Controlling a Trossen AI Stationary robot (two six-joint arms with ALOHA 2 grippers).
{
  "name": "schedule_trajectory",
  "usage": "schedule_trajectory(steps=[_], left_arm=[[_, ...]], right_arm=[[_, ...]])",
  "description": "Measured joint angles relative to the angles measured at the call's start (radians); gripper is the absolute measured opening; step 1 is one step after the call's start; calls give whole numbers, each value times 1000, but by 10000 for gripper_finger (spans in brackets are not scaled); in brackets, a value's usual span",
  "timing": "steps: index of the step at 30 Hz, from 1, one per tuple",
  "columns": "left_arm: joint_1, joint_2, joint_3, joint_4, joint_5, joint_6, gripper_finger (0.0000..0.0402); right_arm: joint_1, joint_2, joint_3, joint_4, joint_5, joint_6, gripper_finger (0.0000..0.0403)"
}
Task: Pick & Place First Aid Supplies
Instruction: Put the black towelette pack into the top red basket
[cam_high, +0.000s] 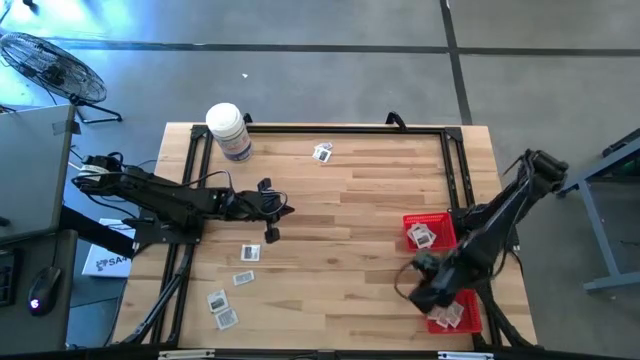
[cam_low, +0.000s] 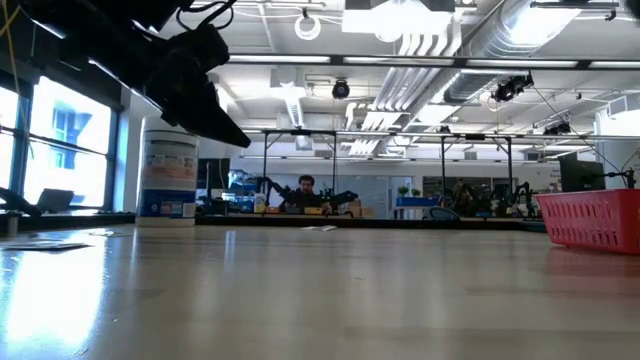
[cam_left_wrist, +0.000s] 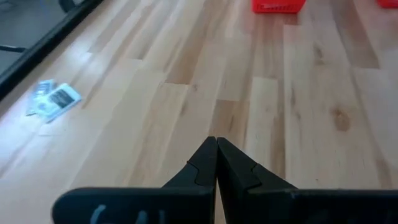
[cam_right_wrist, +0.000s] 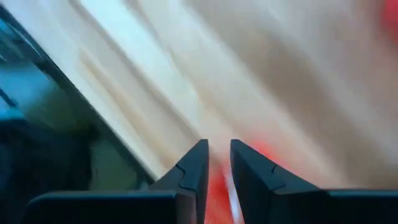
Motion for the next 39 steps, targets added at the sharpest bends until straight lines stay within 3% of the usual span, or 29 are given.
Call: schedule_trajectory(steps=[6,9,16,22,30,34,39], left_arm=[[0,1,0,-1,-74,0,0],[0,1,0,-5,-98,0,0],[0,1,0,-4,-104,0,0],[0,1,0,-7,-104,0,0],[0,1,0,-13,-105,0,0],[0,1,0,-14,-105,0,0],[0,1,0,-39,-107,5,0]], right_arm=[[-205,-98,0,50,431,-440,41],[-357,-100,0,154,529,-689,35],[-724,60,-1,598,385,-1136,19],[-942,283,11,907,226,-1253,3],[-1108,610,257,797,169,-1320,4],[-1167,722,410,697,148,-1389,1],[-1221,832,575,526,44,-1448,4]])
